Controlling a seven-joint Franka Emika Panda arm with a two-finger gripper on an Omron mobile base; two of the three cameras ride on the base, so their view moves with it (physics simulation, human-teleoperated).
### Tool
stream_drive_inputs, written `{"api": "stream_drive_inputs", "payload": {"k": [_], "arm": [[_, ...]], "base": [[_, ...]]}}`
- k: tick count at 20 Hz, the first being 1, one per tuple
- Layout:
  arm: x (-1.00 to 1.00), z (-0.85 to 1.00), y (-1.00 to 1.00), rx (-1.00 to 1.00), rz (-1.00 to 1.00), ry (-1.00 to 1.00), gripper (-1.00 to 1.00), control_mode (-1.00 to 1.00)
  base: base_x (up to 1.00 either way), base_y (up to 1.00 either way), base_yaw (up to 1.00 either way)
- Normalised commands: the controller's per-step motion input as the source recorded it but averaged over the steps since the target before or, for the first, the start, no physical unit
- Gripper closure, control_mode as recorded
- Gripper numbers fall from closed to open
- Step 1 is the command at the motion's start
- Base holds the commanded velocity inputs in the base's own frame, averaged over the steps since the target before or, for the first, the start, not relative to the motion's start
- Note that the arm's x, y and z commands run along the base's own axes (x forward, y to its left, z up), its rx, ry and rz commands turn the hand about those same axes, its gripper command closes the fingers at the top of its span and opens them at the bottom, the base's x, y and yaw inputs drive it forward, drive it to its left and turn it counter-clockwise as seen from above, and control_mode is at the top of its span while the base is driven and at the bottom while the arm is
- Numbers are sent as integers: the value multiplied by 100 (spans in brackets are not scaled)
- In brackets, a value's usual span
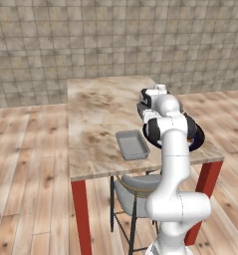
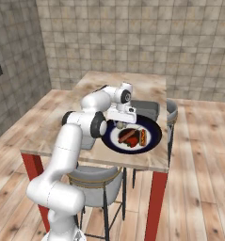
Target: Place one cooked food and one vegetable from the large plate to each tupperware container.
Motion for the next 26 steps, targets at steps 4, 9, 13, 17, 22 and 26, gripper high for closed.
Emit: {"api": "stream_drive_inputs", "payload": {"k": [4, 9, 13, 17, 22, 26], "arm": [[0, 0, 0, 0, 0, 0, 100, -100], [-25, 7, 5, 0, 0, -4, 100, -100], [-88, 23, 55, 0, 4, -19, 100, -100], [-99, 37, 76, -4, 10, -24, 100, -100], [-83, 18, 71, -7, 16, -19, 100, -100], [-50, 39, 57, -3, 12, -12, 100, -100]], "base": [[0, 0, 0], [0, 0, 0], [0, 0, 0], [0, 0, 0], [0, 0, 0], [0, 0, 0]]}}
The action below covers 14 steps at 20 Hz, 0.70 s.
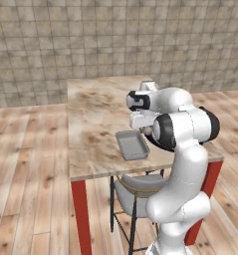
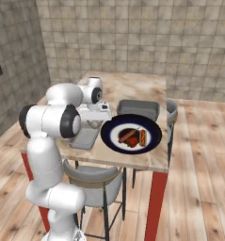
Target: Place one cooked food and one vegetable from the large plate to each tupperware container.
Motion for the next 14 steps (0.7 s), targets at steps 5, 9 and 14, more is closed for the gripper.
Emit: {"api": "stream_drive_inputs", "payload": {"k": [5, 9, 14], "arm": [[2, 36, 18, 0, 1, 10, 100, -100], [0, -3, 12, 0, 0, 11, 100, -100], [1, -11, 13, 1, 0, 0, 100, -100]], "base": [[0, 0, 0], [0, 0, 0], [0, 0, 0]]}}
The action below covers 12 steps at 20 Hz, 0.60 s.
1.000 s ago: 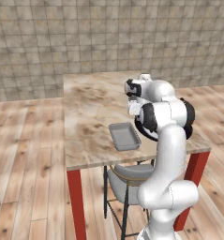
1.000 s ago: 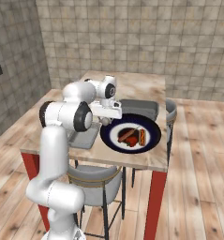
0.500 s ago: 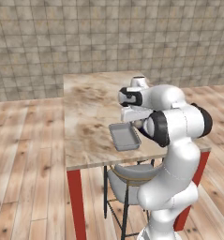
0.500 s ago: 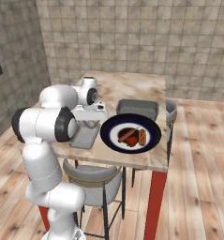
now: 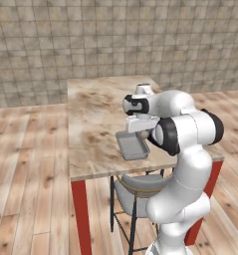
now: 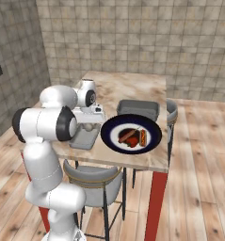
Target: Place one cooked food and one vegetable from the large plate to each tupperware container.
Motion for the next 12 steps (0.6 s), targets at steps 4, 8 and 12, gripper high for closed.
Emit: {"api": "stream_drive_inputs", "payload": {"k": [4, 8, 12], "arm": [[21, -22, 6, 0, 0, 0, 100, -100], [24, -43, 15, -2, 0, 0, 100, -100], [18, -40, 10, -2, 0, 0, 100, -100]], "base": [[0, 0, 0], [0, 0, 0], [0, 0, 0]]}}
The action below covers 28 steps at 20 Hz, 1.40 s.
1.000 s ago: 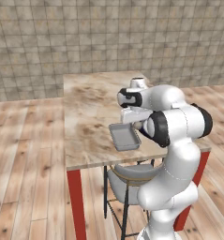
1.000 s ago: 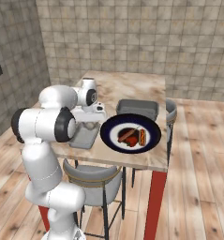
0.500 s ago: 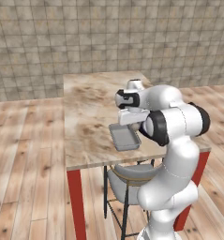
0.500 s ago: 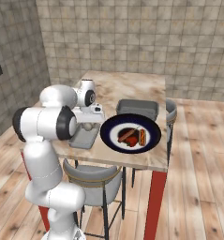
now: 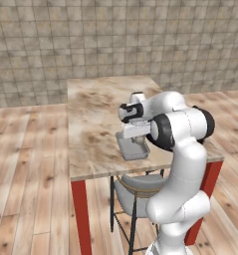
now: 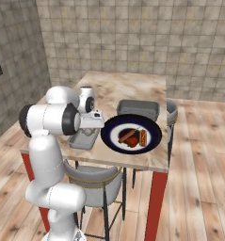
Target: Place one cooked food and one vegetable from the large plate to each tupperware container.
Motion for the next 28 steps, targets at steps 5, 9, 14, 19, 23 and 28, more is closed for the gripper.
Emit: {"api": "stream_drive_inputs", "payload": {"k": [5, 9, 14, 19, 23, 28], "arm": [[15, -11, 9, 0, 0, -2, 100, -100], [11, -6, 0, 0, 0, -6, 100, -100], [2, -2, 0, 0, 0, -1, 100, -100], [5, -38, 0, 0, 0, -22, 100, -100], [0, -34, 0, 0, 0, -21, 100, -100], [0, -11, 0, 0, 0, -6, 100, -100]], "base": [[0, 0, 0], [0, 0, 0], [0, 0, 0], [0, 0, 0], [0, 0, 0], [0, 0, 0]]}}
